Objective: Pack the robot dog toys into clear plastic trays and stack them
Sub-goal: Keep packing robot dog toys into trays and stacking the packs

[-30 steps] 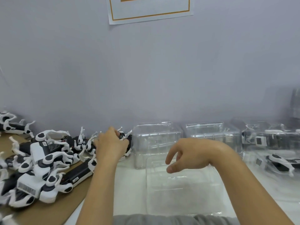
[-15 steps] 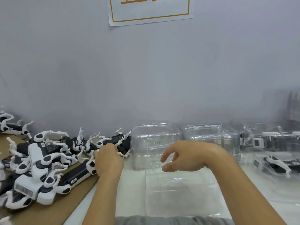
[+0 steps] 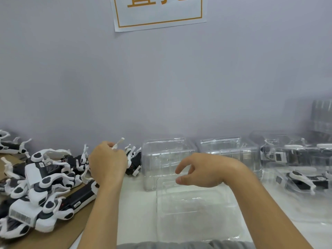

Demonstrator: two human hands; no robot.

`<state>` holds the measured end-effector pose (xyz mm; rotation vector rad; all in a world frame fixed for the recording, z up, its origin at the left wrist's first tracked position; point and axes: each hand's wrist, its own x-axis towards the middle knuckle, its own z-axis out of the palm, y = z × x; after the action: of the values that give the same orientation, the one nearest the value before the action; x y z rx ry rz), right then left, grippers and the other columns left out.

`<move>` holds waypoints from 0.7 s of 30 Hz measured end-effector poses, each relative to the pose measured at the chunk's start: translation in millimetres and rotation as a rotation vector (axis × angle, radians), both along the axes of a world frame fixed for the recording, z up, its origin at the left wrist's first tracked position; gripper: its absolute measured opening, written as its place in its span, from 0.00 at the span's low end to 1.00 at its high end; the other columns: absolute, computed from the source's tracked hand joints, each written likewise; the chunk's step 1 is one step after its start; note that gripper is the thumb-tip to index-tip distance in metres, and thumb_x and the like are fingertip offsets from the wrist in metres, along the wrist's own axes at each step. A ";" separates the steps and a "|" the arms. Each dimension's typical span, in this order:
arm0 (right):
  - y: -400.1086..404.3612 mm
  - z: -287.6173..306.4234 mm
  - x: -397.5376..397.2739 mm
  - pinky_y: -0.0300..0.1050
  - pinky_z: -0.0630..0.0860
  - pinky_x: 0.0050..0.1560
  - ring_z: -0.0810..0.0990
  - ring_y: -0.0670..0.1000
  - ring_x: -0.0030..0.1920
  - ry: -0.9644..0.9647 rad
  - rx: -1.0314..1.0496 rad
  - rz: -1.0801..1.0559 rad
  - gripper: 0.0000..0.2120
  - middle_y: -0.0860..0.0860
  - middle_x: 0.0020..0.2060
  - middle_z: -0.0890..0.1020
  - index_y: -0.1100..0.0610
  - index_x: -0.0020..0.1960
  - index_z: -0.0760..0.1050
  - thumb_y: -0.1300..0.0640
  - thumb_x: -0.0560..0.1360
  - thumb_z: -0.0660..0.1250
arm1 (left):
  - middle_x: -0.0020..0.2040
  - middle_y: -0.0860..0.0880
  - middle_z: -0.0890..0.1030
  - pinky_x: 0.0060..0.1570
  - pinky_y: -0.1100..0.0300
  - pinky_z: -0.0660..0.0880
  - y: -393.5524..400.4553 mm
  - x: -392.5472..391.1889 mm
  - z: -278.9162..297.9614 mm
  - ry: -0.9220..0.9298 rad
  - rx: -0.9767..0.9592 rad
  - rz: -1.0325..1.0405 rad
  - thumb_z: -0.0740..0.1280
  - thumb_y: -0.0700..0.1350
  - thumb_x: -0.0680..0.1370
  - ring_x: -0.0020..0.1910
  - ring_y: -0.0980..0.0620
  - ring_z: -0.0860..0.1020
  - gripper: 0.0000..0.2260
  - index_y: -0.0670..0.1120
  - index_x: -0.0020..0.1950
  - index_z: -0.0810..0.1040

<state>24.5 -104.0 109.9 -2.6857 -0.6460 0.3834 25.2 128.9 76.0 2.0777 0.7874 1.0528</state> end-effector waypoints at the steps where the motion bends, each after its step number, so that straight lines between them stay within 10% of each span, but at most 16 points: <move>1: -0.2 0.5 0.0 0.44 0.70 0.58 0.76 0.48 0.63 -0.005 0.007 -0.005 0.18 0.42 0.65 0.76 0.40 0.65 0.75 0.38 0.76 0.66 | 0.53 0.42 0.82 0.46 0.50 0.71 0.9 -0.6 3.9 -0.034 -0.026 -0.004 0.62 0.34 0.78 0.54 0.40 0.77 0.12 0.41 0.59 0.80; 8: -0.3 0.3 6.0 0.41 0.71 0.50 0.78 0.48 0.51 -0.103 0.211 -0.066 0.12 0.48 0.57 0.82 0.48 0.60 0.81 0.46 0.80 0.64 | 0.46 0.49 0.80 0.40 0.59 0.68 6.5 -6.2 20.9 -0.223 -0.150 -0.082 0.64 0.34 0.79 0.41 0.49 0.76 0.09 0.45 0.52 0.81; 14: 7.5 -4.8 13.5 0.50 0.82 0.50 0.84 0.54 0.47 -0.148 0.776 -0.193 0.09 0.53 0.50 0.83 0.48 0.54 0.79 0.48 0.82 0.60 | 0.40 0.51 0.84 0.40 0.66 0.77 -0.9 -13.3 39.5 -0.512 -0.489 -0.606 0.69 0.37 0.79 0.41 0.56 0.82 0.08 0.49 0.45 0.83; 21: 0.5 -6.1 15.6 0.50 0.82 0.49 0.85 0.59 0.53 0.400 1.341 -0.061 0.34 0.61 0.62 0.78 0.55 0.67 0.74 0.35 0.68 0.70 | 0.42 0.46 0.85 0.45 0.59 0.81 -25.8 -16.3 41.0 -0.466 -0.462 -1.119 0.67 0.36 0.76 0.47 0.48 0.84 0.12 0.50 0.42 0.86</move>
<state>40.1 -103.5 103.8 -1.2995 -0.4329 0.2871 8.9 103.1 116.9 1.4009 -0.3553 0.5644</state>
